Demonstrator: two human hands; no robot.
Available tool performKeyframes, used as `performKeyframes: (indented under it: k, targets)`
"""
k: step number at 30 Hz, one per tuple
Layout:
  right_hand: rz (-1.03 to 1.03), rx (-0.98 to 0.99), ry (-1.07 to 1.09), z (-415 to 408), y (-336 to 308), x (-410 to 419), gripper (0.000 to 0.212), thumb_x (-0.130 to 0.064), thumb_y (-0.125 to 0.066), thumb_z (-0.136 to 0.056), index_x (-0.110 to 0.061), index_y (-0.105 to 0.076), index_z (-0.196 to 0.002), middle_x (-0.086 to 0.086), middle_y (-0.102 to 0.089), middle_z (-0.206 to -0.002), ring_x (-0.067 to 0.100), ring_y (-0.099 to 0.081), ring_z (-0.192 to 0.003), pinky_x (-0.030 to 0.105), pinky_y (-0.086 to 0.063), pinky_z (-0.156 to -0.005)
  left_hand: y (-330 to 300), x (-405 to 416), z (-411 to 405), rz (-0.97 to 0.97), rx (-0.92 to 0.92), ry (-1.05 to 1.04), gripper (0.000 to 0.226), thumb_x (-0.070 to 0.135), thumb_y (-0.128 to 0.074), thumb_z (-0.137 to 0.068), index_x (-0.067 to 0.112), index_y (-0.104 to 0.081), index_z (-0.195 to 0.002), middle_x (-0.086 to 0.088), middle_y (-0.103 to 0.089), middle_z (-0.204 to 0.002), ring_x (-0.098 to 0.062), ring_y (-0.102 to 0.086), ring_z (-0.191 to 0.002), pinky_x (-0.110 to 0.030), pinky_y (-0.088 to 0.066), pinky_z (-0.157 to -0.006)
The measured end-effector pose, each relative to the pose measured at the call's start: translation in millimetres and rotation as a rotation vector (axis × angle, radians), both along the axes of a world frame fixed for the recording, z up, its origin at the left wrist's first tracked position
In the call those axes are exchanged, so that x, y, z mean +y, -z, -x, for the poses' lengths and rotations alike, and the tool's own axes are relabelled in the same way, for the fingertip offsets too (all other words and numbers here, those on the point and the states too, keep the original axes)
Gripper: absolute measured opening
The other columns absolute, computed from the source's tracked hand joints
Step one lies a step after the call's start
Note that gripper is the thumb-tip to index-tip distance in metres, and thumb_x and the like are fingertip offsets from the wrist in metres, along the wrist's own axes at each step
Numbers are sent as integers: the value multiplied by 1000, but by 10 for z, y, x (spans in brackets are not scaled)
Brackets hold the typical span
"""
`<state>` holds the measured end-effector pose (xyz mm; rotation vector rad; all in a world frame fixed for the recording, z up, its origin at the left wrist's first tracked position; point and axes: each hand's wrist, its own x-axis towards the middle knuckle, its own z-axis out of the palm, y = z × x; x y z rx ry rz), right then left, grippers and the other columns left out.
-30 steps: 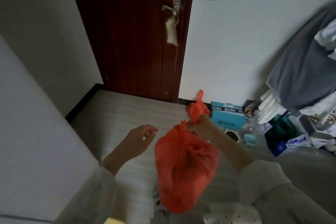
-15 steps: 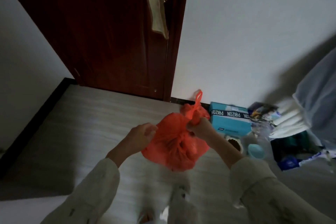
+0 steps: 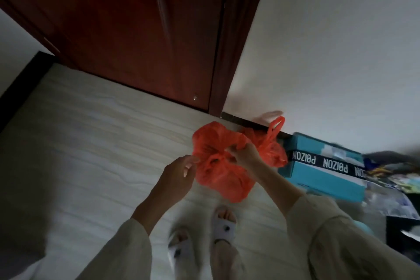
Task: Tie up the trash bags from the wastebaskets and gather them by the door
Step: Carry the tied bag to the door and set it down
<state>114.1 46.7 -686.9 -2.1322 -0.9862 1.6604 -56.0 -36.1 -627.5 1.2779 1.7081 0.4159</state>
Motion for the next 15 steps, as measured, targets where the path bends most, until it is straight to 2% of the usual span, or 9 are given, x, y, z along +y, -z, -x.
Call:
performKeyframes:
  k: [2, 4, 6, 8, 12, 15]
  targets:
    - [65, 50, 112, 9, 398, 310, 7, -5, -62, -85, -1, -58, -80, 18, -59, -91, 9, -58, -35, 28, -56, -47, 428, 270, -24, 3, 19, 0, 26, 11, -47, -91, 13, -59, -114, -2, -63, -111, -8, -53, -91, -1, -39, -71]
    - [91, 64, 180, -22, 923, 616, 25, -4, -58, -86, 12, -57, -106, 23, -58, -96, 8, -56, -31, 22, -50, -37, 915, 557, -26, -3, 28, -15, 25, 9, -48, -90, 13, -60, -112, -6, -65, -111, -10, -54, -90, -11, -42, -81]
    - [76, 67, 221, -78, 1334, 824, 34, -5, -57, -87, 13, -53, -116, 28, -61, -102, 16, -59, -45, 25, -52, -43, 1297, 774, -16, 4, 37, -10, 26, 10, -48, -90, 13, -60, -113, -7, -65, -112, -11, -54, -91, -10, -36, -79]
    - [53, 54, 282, -132, 1682, 959, 33, -6, -56, -88, 10, -54, -116, 26, -61, -99, 19, -58, -55, 28, -54, -49, 1646, 932, -11, 26, 50, 11, 27, 11, -47, -91, 14, -59, -115, -7, -64, -113, -13, -55, -94, -13, -36, -80]
    - [48, 78, 406, -269, 2122, 1150, 12, -7, -51, -91, 0, -58, -97, 17, -59, -88, 17, -58, -60, 25, -54, -52, 2167, 1186, -33, 113, 59, 42, 27, 14, -46, -91, 17, -58, -115, -6, -63, -115, -15, -56, -98, -19, -38, -83]
    - [64, 172, 491, -296, 2219, 1257, 24, -6, -48, -93, 4, -53, -114, 10, -57, -82, 15, -56, -65, 26, -56, -61, 2333, 1293, -26, 152, 63, 70, 26, 15, -46, -92, 16, -57, -116, -7, -62, -115, -14, -55, -97, -19, -37, -82]
